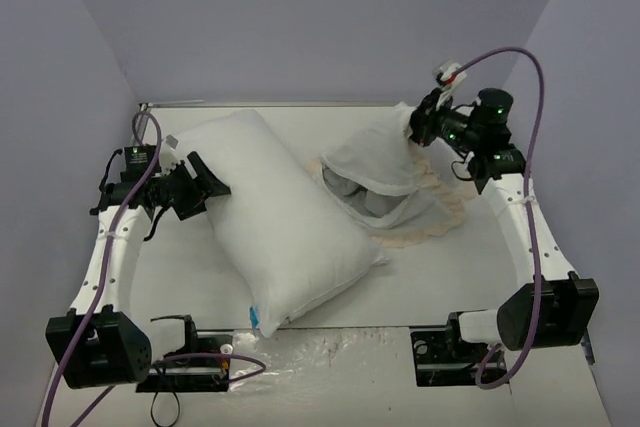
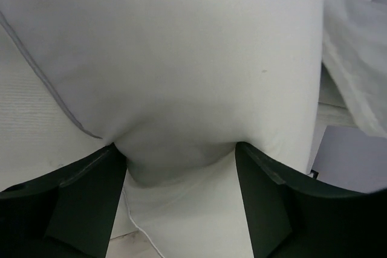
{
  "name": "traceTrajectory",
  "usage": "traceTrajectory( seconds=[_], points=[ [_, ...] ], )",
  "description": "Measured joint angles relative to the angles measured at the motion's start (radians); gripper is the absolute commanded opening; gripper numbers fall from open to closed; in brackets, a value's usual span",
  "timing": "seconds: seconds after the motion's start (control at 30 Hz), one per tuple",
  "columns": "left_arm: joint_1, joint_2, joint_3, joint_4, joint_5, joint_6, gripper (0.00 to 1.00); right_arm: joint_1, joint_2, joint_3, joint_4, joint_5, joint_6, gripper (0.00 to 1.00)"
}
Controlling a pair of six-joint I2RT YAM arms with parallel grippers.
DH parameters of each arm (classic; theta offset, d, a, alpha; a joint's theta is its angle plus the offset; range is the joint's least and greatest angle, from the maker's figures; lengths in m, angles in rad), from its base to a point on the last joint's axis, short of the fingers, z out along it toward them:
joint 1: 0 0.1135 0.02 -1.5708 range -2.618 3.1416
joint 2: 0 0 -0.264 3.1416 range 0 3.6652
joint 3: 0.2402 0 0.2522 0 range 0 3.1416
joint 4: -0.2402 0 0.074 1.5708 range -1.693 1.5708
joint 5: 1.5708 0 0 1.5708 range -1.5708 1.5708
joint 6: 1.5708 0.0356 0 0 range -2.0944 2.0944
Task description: Remove the pillowcase from the pillow
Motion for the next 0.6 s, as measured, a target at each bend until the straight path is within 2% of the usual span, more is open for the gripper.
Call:
traceTrajectory(
  seconds=[0.03,0.1,0.13,0.2,0.23,0.27,0.3,0.37,0.47,0.6],
  points=[
    [-0.001,-0.011,0.000,0.016,0.003,-0.010,0.72,0.044,0.000,-0.026,-0.012,0.018,-0.019,0.01],
    [-0.004,-0.041,0.001,0.043,0.007,-0.029,0.77,0.128,0.004,-0.087,-0.051,0.056,-0.060,0.10],
    [-0.005,-0.059,0.004,0.054,0.007,-0.037,0.78,0.164,0.010,-0.112,-0.070,0.077,-0.077,0.23],
    [-0.005,-0.101,0.017,0.071,0.004,-0.049,0.82,0.217,0.036,-0.148,-0.116,0.124,-0.113,0.32],
    [-0.005,-0.122,0.029,0.072,0.000,-0.051,0.83,0.229,0.055,-0.151,-0.142,0.147,-0.132,0.41],
    [-0.005,-0.143,0.039,0.076,-0.005,-0.053,0.84,0.232,0.076,-0.151,-0.166,0.172,-0.155,0.46],
    [-0.005,-0.166,0.049,0.082,-0.010,-0.054,0.85,0.232,0.096,-0.148,-0.188,0.193,-0.174,0.57],
    [-0.005,-0.212,0.060,0.092,-0.025,-0.055,0.87,0.230,0.145,-0.121,-0.262,0.235,-0.219,0.69],
    [-0.006,-0.262,0.062,0.098,-0.040,-0.056,0.91,0.221,0.193,-0.071,-0.349,0.296,-0.283,1.00],
    [-0.007,-0.303,0.054,0.139,-0.044,-0.079,0.94,0.190,0.156,-0.024,-0.428,0.357,-0.347,1.00]
  ],
)
